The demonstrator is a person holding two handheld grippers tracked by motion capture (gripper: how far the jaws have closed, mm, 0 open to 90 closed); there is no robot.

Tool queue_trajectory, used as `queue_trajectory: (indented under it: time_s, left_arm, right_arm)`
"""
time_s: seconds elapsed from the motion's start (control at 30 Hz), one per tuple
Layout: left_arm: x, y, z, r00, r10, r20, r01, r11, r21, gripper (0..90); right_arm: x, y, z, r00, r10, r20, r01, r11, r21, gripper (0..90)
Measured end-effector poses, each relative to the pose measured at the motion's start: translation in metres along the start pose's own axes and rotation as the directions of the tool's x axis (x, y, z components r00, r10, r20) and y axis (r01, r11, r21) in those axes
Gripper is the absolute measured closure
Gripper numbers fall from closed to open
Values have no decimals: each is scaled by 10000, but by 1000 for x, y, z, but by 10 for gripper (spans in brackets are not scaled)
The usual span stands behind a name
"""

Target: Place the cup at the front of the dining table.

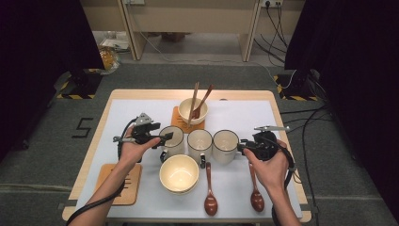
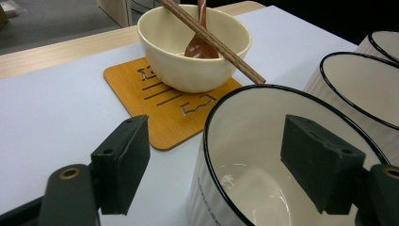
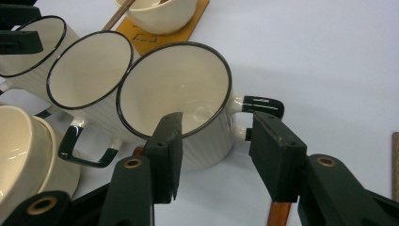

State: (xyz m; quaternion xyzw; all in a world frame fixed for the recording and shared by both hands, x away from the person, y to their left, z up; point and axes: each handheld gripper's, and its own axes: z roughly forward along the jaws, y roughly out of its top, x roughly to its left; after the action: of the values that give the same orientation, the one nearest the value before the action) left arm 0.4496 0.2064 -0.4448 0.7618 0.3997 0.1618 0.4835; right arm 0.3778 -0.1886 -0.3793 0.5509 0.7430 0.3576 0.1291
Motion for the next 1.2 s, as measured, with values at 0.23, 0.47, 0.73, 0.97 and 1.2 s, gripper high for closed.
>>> queue_trajectory:
  time_s: [0.23, 0.47, 0.73, 0.97, 1.2]
  left_arm:
    - [-1, -2, 4, 10000, -56, 27, 56, 10000, 77, 243]
    - [1, -2, 6, 9999, -140, 67, 139, 9998, 129, 249]
    - [3, -4, 10, 9997, -221, 79, 219, 9992, 329, 278]
    - [5, -5, 14, 9993, -323, 192, 313, 9982, 516, 336]
    - [9, -5, 15, 9984, -499, 278, 482, 9971, 587, 413]
  right_arm:
    - [-1, 0, -1, 10000, 7, 22, -7, 10000, -14, 540]
    - [-1, -1, -2, 10000, -4, 39, 4, 10000, -15, 540]
    - [0, -1, -3, 10000, -24, 59, 24, 10000, -62, 540]
    - [0, -1, -3, 10000, -13, 44, 14, 10000, -33, 540]
    - [1, -2, -3, 10000, -14, 29, 14, 10000, -45, 540]
